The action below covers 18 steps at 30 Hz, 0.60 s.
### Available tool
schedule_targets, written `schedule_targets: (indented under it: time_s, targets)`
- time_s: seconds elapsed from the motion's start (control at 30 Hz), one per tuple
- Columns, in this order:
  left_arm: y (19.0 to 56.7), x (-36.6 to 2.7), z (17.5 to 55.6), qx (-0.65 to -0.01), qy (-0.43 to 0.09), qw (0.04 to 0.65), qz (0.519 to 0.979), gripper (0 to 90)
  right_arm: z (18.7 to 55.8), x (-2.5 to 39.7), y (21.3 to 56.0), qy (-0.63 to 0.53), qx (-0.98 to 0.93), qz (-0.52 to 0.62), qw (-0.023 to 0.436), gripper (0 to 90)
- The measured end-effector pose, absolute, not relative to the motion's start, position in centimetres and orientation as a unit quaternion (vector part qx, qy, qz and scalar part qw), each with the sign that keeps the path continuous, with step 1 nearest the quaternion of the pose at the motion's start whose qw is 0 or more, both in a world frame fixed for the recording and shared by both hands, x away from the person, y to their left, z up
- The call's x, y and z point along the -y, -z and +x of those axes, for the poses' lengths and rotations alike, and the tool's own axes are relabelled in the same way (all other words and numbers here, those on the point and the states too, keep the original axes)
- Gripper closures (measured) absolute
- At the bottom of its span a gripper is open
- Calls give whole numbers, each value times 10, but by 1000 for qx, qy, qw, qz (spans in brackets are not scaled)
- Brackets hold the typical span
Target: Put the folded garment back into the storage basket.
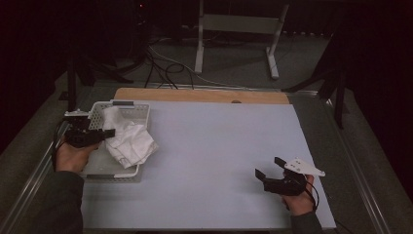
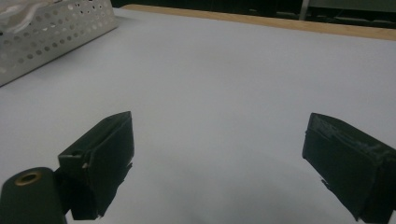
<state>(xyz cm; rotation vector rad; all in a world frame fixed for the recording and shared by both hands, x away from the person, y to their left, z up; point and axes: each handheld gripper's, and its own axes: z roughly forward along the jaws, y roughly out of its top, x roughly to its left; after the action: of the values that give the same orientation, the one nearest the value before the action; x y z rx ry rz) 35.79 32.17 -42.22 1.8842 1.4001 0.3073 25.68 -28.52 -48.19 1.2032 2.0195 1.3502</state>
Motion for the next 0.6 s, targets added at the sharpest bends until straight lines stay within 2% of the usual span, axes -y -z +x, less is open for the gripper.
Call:
schedule_targets:
  time_s: [0.6]
  targets:
    - [428, -322, 360, -537, -138, 362, 749, 739, 257, 285, 482, -486, -728, 434, 214, 92]
